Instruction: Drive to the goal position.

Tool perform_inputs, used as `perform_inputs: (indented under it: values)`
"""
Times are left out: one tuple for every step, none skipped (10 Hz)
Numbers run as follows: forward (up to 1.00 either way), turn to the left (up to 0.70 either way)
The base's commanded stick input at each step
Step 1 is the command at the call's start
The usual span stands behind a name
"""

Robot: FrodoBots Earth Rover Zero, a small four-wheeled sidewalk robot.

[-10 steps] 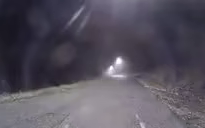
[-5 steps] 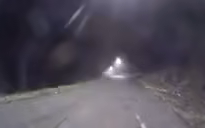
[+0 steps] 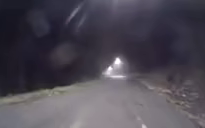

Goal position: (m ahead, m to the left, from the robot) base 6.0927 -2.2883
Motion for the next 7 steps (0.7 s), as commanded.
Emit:
perform_inputs:
  values:
    - [0.7, -0.03]
    - [0.7, -0.02]
    - [0.7, -0.02]
    - [0.7, -0.02]
    - [0.68, -0.1]
    - [0.68, -0.11]
    - [0.68, -0.09]
